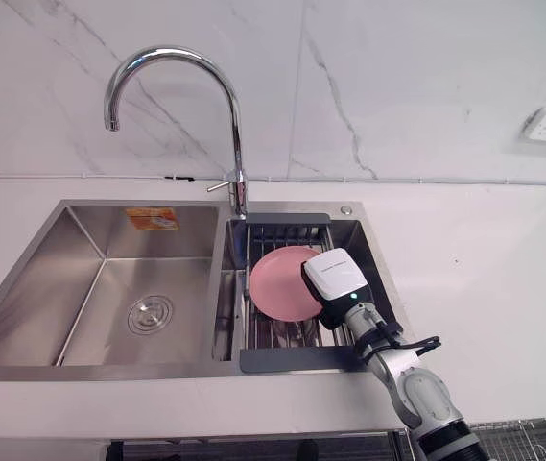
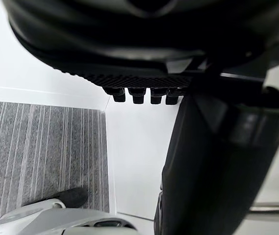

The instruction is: Walk over to the sink, pick up the cup, carry it to the dishwasher, place the cup inside the dishwasher, then close the dishwasher door

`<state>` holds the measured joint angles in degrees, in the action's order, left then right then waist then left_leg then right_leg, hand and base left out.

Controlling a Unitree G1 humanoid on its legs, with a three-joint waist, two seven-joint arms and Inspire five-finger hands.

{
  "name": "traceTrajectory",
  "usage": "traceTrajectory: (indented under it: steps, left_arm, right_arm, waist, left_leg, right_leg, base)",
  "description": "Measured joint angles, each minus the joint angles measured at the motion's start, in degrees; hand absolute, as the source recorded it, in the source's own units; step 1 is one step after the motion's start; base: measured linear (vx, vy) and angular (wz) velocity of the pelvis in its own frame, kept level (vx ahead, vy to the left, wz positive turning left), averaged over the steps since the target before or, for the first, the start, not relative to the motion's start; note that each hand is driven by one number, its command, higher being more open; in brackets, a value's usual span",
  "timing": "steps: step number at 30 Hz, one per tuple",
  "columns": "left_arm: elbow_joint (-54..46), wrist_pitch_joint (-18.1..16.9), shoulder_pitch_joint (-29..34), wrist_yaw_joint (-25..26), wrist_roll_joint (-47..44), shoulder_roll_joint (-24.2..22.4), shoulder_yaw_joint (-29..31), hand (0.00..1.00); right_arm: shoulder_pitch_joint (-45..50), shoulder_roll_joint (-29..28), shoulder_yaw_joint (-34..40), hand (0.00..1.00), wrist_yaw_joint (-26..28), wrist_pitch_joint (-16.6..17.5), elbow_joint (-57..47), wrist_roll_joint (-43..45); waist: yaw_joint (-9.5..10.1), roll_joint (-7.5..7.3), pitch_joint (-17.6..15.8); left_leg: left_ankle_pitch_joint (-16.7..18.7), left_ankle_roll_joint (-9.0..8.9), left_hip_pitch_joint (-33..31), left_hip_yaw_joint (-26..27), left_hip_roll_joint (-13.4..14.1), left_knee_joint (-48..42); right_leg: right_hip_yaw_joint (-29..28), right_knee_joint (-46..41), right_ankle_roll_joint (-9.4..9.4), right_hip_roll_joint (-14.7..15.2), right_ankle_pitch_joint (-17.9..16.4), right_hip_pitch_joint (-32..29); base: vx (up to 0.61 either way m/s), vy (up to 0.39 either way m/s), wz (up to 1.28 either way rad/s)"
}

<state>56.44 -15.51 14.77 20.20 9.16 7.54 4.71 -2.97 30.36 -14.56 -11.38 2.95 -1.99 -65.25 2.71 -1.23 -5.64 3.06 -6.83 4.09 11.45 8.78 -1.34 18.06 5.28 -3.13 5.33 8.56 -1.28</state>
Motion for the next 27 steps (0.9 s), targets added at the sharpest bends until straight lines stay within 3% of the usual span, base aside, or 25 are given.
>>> traceTrajectory:
  steps: [6,7,11,16,21,27]
  left_arm:
    - [0.0,-1.0,0.1,1.1,0.0,-0.8,0.5,1.00]
    - [0.0,-1.1,0.2,1.3,0.0,-1.0,0.6,1.00]
    - [0.1,-1.6,0.4,1.7,-0.1,-1.4,1.1,1.00]
    - [0.4,-1.6,0.4,1.7,-0.3,-1.6,1.5,1.00]
    - [0.4,-1.6,0.4,1.7,-0.2,-1.6,1.5,1.00]
    - [0.4,-1.6,0.4,1.6,-0.6,-1.6,1.6,1.00]
  right_arm:
    - [-0.1,-1.6,5.8,0.00,-6.4,-3.8,-0.1,12.7]
    - [-0.7,-2.7,7.2,1.00,-8.6,-4.3,-0.2,15.0]
    - [-5.7,-5.8,15.2,1.00,-14.5,-6.6,-2.7,19.6]
    - [-6.1,-5.9,17.4,1.00,-14.7,-6.7,-5.3,21.8]
    - [-5.4,-7.2,17.7,1.00,-11.0,-6.7,-5.3,23.5]
    - [-3.8,-7.0,18.1,1.00,-1.4,-5.6,-5.4,23.0]
  waist:
    - [1.00,0.03,0.0]
    - [1.07,0.07,0.0]
    - [1.18,0.13,0.1]
    - [1.13,0.10,0.2]
    - [1.06,0.11,0.2]
    - [0.90,-0.04,0.4]
  left_leg:
    - [-0.2,-0.32,0.2,0.0,0.9,-0.1]
    - [-0.2,-0.36,0.3,0.0,1.0,0.0]
    - [0.1,-0.33,0.7,0.0,0.8,0.0]
    - [0.2,-0.20,1.0,0.0,0.6,-0.1]
    - [0.2,-0.19,1.0,0.1,0.5,-0.1]
    - [0.2,-0.20,1.1,0.1,0.5,0.2]
  right_leg:
    - [0.1,0.0,0.75,-1.0,0.2,-0.1]
    - [0.1,0.0,0.89,-1.1,0.4,0.0]
    - [-0.2,0.0,0.87,-1.0,0.4,0.3]
    - [-0.5,0.0,0.75,-0.7,0.6,0.6]
    - [-0.6,0.0,0.69,-0.7,0.6,0.6]
    - [-0.5,0.0,0.69,-0.7,0.6,0.5]
  base:
    - [0.05,-0.006,-0.01]
    - [0.05,0.020,-0.04]
    - [0.02,0.013,-0.01]
    - [-0.01,0.011,-0.02]
    - [-0.01,0.005,-0.01]
    - [0.00,0.000,0.00]
